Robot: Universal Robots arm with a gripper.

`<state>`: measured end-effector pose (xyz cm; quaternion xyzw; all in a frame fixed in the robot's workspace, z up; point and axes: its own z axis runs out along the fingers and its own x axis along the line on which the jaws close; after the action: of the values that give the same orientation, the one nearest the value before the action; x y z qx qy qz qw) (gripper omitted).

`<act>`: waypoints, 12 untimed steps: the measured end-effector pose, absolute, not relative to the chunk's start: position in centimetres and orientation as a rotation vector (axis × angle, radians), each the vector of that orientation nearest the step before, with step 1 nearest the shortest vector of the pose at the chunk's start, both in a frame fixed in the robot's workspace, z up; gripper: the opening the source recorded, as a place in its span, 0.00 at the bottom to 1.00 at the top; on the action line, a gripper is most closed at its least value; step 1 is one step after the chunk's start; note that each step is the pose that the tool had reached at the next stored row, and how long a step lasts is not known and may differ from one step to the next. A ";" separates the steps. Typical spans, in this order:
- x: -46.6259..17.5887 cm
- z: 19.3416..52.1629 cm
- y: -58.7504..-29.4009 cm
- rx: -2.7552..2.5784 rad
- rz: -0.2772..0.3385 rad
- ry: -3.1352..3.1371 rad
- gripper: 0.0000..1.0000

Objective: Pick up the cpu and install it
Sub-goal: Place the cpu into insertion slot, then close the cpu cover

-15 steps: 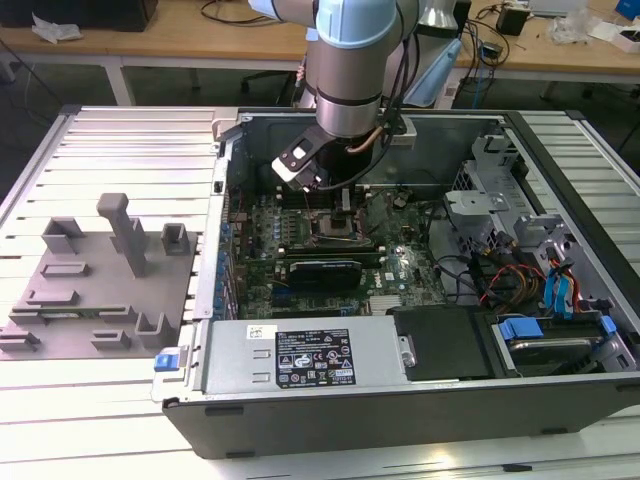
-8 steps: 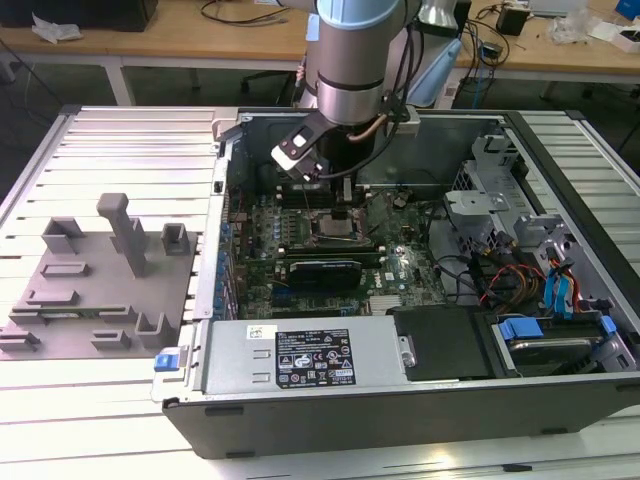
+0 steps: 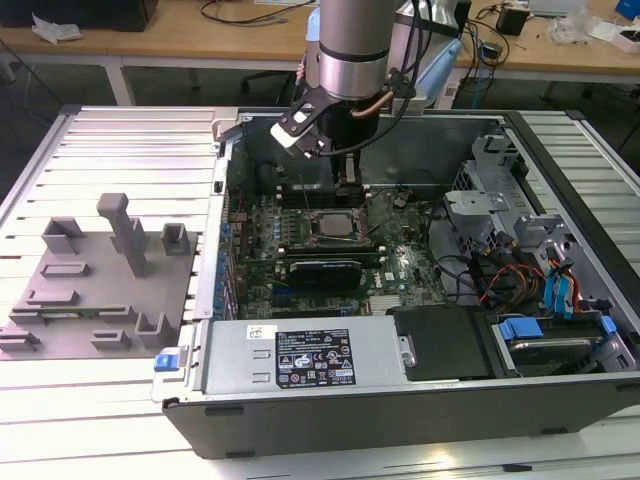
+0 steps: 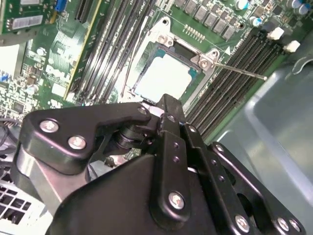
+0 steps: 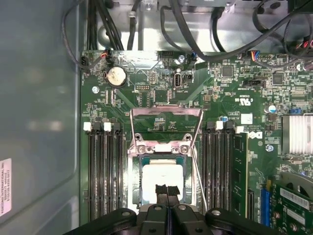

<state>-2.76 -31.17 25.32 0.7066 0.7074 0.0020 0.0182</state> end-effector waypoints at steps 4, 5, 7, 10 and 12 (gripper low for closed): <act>-2.8 25.3 -31.2 2.194 0.005 2.197 0.11; -2.8 25.3 -31.2 2.194 0.005 2.197 0.11; -2.8 25.3 -31.2 2.194 0.005 2.197 0.11; -2.8 25.3 -31.2 2.194 0.005 2.197 0.11; -2.8 25.3 -31.2 2.194 0.005 2.197 0.11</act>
<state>-2.77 -31.17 25.33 0.7066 0.7074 0.0017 0.0185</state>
